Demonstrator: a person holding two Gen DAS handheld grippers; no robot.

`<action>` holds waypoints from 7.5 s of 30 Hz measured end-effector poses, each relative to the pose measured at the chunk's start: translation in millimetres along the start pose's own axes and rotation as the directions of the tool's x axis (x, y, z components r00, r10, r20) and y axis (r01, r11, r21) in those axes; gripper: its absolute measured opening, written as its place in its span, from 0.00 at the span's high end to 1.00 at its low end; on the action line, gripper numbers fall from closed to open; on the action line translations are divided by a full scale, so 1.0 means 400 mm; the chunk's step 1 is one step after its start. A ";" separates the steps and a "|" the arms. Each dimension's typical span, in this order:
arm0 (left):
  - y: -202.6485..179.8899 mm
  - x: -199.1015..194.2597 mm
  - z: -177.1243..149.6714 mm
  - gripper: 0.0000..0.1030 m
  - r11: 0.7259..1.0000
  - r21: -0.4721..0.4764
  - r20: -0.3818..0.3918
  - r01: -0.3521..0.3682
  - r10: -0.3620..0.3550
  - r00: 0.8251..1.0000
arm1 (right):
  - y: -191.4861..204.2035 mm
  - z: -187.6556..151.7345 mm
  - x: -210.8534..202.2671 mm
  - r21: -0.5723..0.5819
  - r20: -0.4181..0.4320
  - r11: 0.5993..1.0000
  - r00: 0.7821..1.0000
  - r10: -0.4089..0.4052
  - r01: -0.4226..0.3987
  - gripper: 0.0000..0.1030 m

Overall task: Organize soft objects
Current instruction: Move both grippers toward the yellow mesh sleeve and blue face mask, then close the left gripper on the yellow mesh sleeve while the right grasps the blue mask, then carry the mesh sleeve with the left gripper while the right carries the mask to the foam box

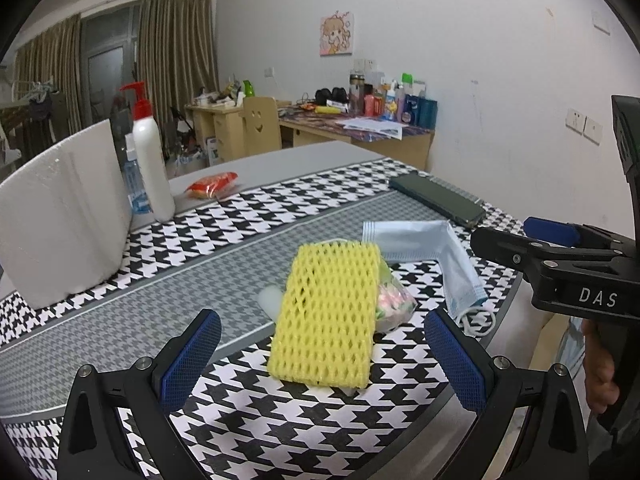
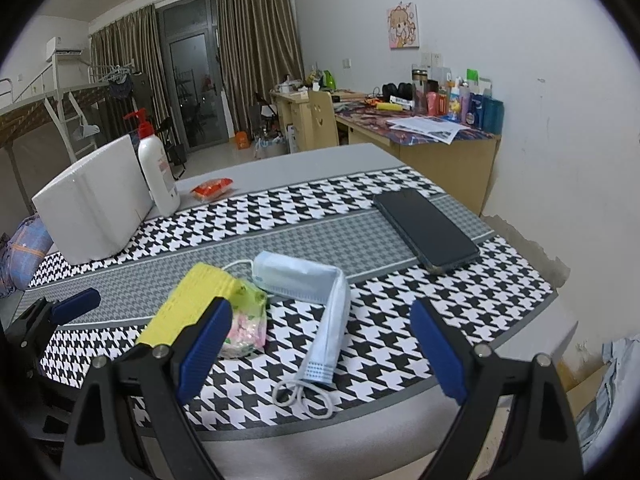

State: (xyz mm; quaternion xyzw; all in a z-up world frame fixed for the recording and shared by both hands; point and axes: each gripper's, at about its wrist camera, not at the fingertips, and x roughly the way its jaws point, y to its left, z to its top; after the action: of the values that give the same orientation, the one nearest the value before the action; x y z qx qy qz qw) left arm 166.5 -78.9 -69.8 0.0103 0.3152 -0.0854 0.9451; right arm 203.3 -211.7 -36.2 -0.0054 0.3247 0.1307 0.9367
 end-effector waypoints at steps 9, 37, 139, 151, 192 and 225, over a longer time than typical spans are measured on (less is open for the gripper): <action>-0.005 0.036 -0.003 0.01 1.000 0.013 -0.047 -0.018 0.019 0.999 | -0.015 -0.012 0.023 0.014 -0.030 1.000 1.000 0.005 -0.005 0.09; 0.021 0.099 -0.023 0.45 0.999 -0.025 -0.170 0.031 -0.035 0.985 | -0.038 -0.019 0.105 0.006 -0.122 1.000 0.992 0.012 -0.011 0.09; 0.270 -0.211 0.048 0.88 0.992 -0.110 0.116 -0.059 0.072 0.991 | 0.187 0.117 0.001 -0.001 0.072 0.978 0.976 0.207 -0.208 0.87; 0.318 -0.257 0.052 0.88 0.987 -0.129 0.136 -0.101 0.118 0.984 | 0.237 0.137 -0.002 -0.025 0.084 0.968 0.964 0.253 -0.251 0.87; 0.428 -0.362 0.136 0.88 0.966 -0.149 0.225 -0.209 0.239 0.945 | 0.367 0.235 -0.049 -0.114 0.151 0.941 0.931 0.333 -0.318 0.87; 0.520 -0.365 0.237 0.88 0.934 -0.195 0.244 -0.299 0.342 0.908 | 0.481 0.344 -0.043 -0.181 0.160 0.920 0.912 0.378 -0.349 0.87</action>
State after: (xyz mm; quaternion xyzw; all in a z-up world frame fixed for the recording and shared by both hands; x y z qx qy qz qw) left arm 142.9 141.8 86.1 -0.0224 0.1810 0.0951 0.9786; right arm 226.1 -17.0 97.2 -0.0018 0.2176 0.3266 0.9198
